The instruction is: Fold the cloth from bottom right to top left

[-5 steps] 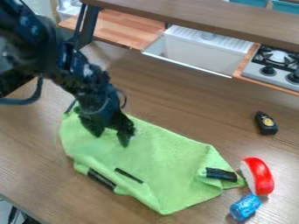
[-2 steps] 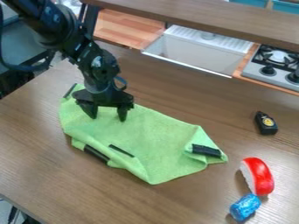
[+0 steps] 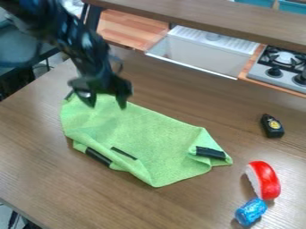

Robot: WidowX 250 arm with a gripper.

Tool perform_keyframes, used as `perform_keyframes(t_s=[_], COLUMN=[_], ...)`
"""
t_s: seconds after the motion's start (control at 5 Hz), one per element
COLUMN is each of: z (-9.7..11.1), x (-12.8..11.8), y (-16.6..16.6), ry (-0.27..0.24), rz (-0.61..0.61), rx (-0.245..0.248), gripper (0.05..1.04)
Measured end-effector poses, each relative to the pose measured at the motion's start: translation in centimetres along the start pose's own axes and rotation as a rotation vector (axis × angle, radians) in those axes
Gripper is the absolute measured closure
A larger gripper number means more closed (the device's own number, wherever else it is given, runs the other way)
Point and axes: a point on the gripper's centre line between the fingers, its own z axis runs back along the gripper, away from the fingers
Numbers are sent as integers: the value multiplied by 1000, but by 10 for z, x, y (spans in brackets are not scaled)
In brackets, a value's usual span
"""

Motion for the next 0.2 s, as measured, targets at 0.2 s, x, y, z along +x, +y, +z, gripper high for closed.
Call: perform_keyframes(t_s=[0.2], z=[56], x=[22], y=[3], ry=[-132], rz=[1], rx=[-141], gripper=[83])
